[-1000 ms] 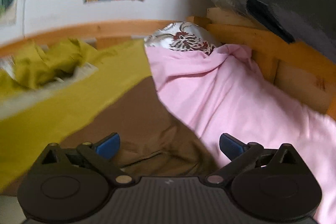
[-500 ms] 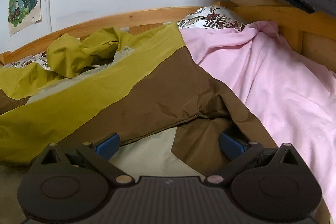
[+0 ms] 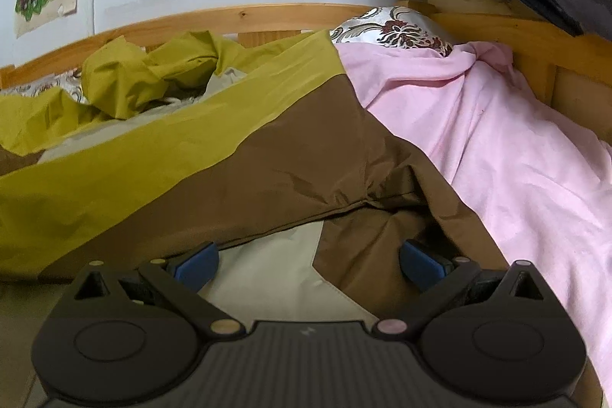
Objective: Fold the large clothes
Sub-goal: 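Grasp the other olive sleeve cuff with the left tool, then lift the sleeve and lay it across the jacket body, open left tool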
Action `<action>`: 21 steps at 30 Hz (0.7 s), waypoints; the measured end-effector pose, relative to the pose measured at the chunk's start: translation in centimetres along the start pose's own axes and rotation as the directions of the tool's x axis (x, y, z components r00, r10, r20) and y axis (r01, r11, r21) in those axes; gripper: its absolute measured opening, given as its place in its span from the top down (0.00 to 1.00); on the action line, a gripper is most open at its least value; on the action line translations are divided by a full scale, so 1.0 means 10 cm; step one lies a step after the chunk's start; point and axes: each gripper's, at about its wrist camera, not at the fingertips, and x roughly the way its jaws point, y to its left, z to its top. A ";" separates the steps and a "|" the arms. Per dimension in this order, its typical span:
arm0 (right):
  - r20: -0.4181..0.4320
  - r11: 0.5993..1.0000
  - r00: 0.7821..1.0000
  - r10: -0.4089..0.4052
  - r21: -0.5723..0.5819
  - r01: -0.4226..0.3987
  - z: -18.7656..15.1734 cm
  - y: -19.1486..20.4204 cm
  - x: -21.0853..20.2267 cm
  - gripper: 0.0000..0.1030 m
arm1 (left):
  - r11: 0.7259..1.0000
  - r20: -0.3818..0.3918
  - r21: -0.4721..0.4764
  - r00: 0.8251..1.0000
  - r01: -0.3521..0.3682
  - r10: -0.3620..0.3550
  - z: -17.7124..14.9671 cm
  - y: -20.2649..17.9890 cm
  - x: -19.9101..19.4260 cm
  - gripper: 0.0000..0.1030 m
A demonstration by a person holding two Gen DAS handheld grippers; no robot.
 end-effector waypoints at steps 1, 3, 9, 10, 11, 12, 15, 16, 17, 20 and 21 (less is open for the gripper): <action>-0.001 1.000 1.000 -0.001 -0.003 0.001 0.00 0.00 0.00 0.00 | 1.000 0.024 0.017 1.000 -0.014 0.013 -0.01 -0.03 -0.03 0.71; -0.001 1.000 1.000 0.000 -0.005 0.000 0.00 0.00 0.00 0.00 | 0.994 0.103 0.102 0.994 -0.041 0.031 -0.05 -0.14 -0.14 0.81; 0.000 1.000 1.000 -0.001 -0.004 0.001 -0.01 0.01 0.00 0.00 | 0.936 0.343 0.351 0.935 -0.036 -0.093 -0.22 -0.58 -0.72 0.93; 0.000 1.000 1.000 -0.001 -0.003 0.001 -0.01 0.01 0.00 0.00 | 0.932 0.363 0.363 0.923 -0.016 -0.125 -0.22 -0.64 -0.83 0.94; 0.000 1.000 1.000 0.000 -0.002 0.000 -0.01 0.01 0.00 0.00 | 0.924 0.383 0.381 0.908 0.013 -0.171 -0.24 -0.72 -0.98 0.94; 0.000 1.000 1.000 -0.001 -0.001 0.001 -0.01 0.01 -0.01 0.00 | 0.913 0.403 0.404 0.886 0.053 -0.230 -0.27 -0.79 -1.15 0.94; 0.002 1.000 1.000 0.004 0.003 -0.004 -0.02 0.01 -0.01 0.00 | 0.835 0.423 0.517 0.791 0.189 -0.441 -0.45 -1.01 -1.69 0.94; 0.002 1.000 1.000 0.006 0.004 -0.006 -0.02 0.01 -0.02 0.00 | 0.793 0.405 0.559 0.754 0.243 -0.517 -0.53 -1.08 -1.87 0.94; 0.002 1.000 1.000 0.006 0.005 -0.006 -0.02 0.01 -0.02 0.00 | 0.749 0.376 0.593 0.721 0.296 -0.582 -0.60 -1.15 -2.03 0.94; 0.004 1.000 1.000 0.013 0.009 -0.013 -0.01 -0.01 -0.02 0.00 | 0.597 0.235 0.635 0.614 0.490 -0.753 -0.84 -1.34 -2.44 0.94; 0.007 1.000 1.000 0.016 0.014 -0.017 -0.01 -0.02 -0.03 0.00 | 0.550 0.187 0.642 0.586 0.535 -0.789 -0.93 -1.40 -2.52 0.94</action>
